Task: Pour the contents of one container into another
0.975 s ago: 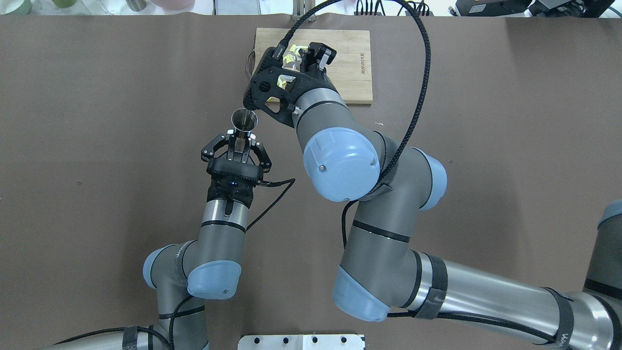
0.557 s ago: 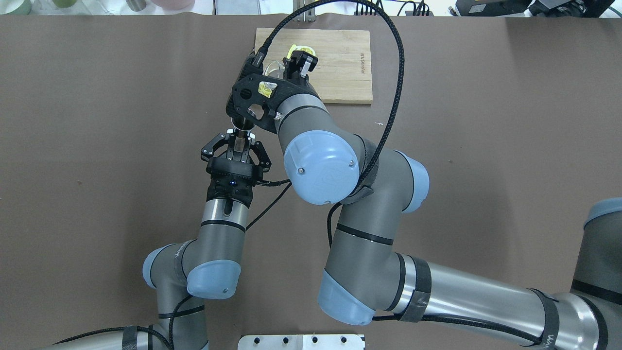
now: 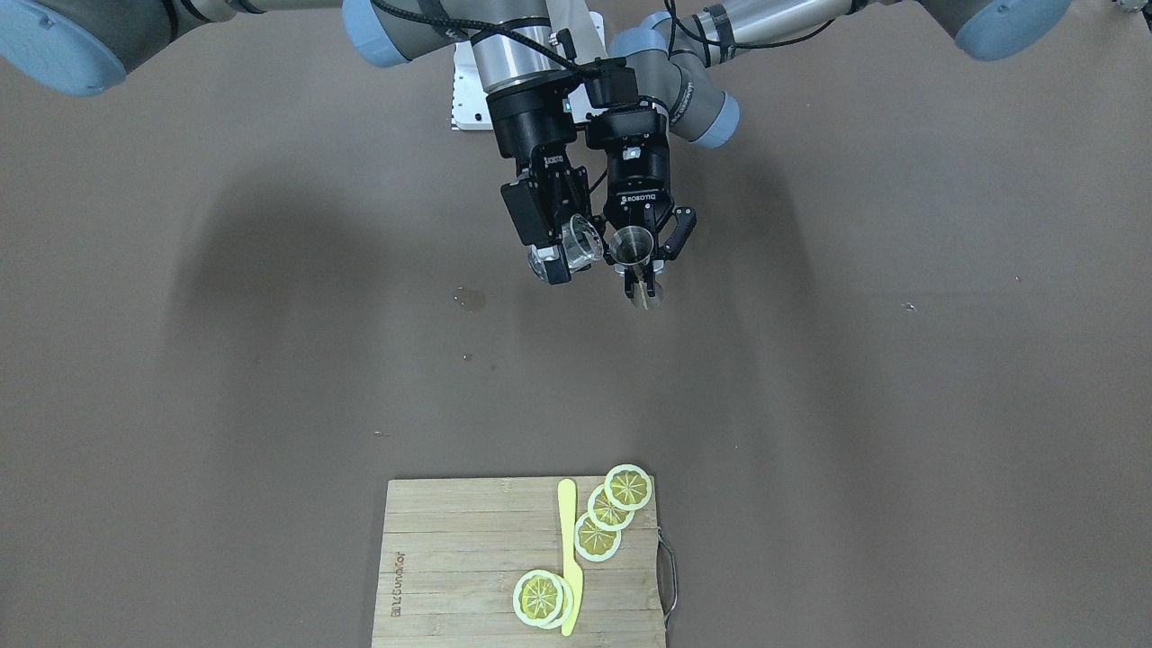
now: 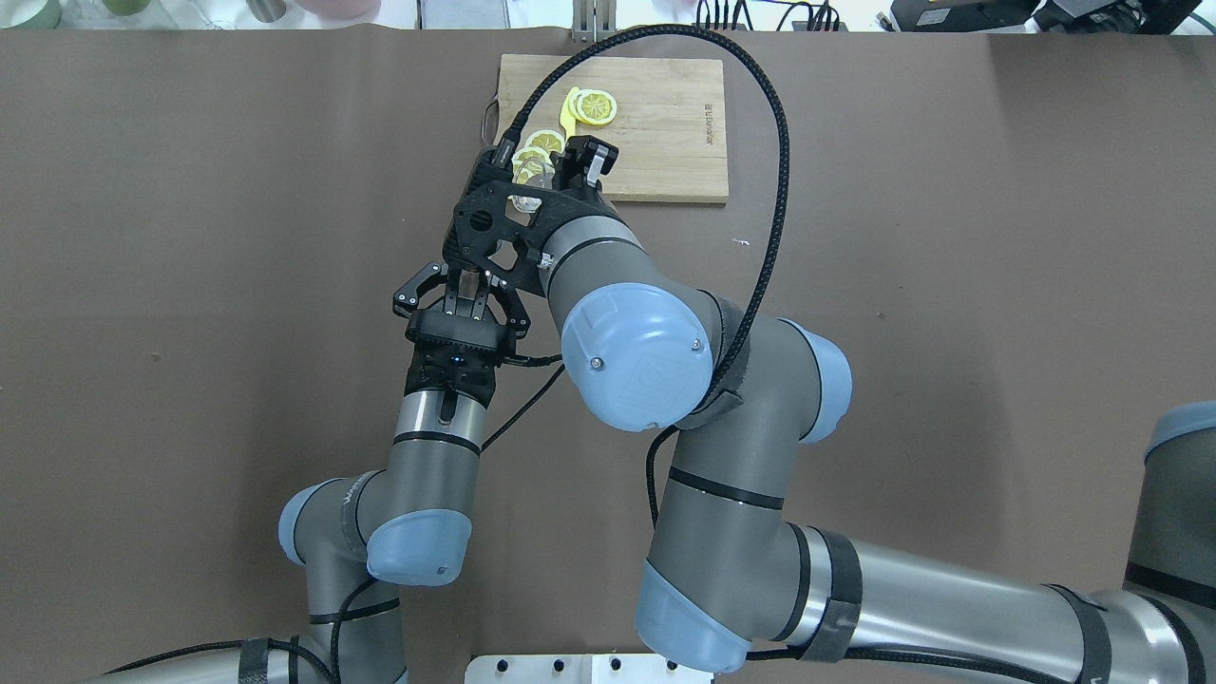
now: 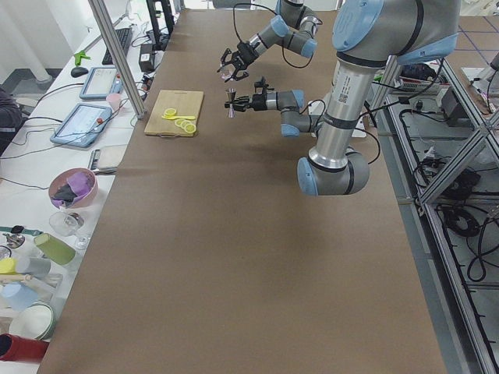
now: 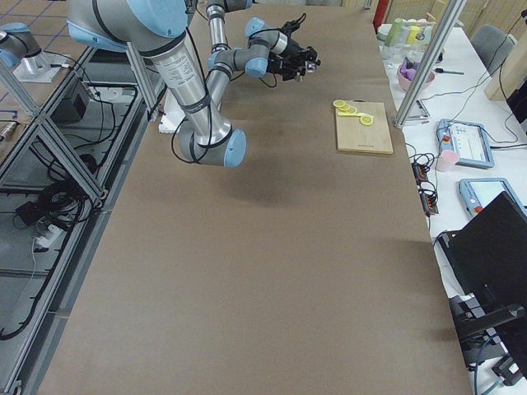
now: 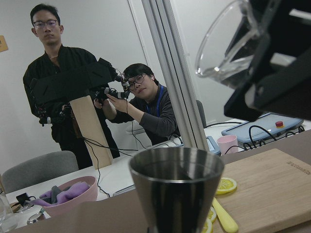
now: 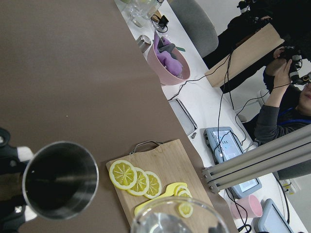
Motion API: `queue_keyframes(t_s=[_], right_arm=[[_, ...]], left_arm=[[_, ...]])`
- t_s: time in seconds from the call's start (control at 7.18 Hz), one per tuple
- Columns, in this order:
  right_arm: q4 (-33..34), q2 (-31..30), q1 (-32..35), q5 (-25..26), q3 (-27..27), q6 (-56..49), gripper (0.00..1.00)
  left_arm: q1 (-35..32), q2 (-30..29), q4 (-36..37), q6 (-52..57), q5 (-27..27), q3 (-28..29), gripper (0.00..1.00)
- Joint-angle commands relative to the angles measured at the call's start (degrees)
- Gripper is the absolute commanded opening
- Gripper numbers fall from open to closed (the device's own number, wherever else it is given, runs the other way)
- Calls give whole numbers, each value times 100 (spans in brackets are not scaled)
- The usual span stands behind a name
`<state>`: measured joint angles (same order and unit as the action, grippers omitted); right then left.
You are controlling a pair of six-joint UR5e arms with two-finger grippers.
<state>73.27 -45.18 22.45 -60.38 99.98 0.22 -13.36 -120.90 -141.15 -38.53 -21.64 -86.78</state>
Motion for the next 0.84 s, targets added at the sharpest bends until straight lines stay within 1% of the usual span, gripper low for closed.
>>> queue_keyframes(t_s=[0.0, 0.28, 0.56, 0.7], right_arm=[[152, 0, -92, -9, 57, -5, 0], [292, -8, -162, -9, 188, -49, 0], [381, -35, -232, 0, 250, -58, 0], [468, -35, -233, 35, 259, -240, 0]], left_arm=[[0, -13, 35, 12, -16, 3, 0], [-61, -118, 254, 4, -16, 3, 0], [-61, -136, 255, 4, -16, 3, 0], [-61, -136, 263, 4, -24, 3, 0]])
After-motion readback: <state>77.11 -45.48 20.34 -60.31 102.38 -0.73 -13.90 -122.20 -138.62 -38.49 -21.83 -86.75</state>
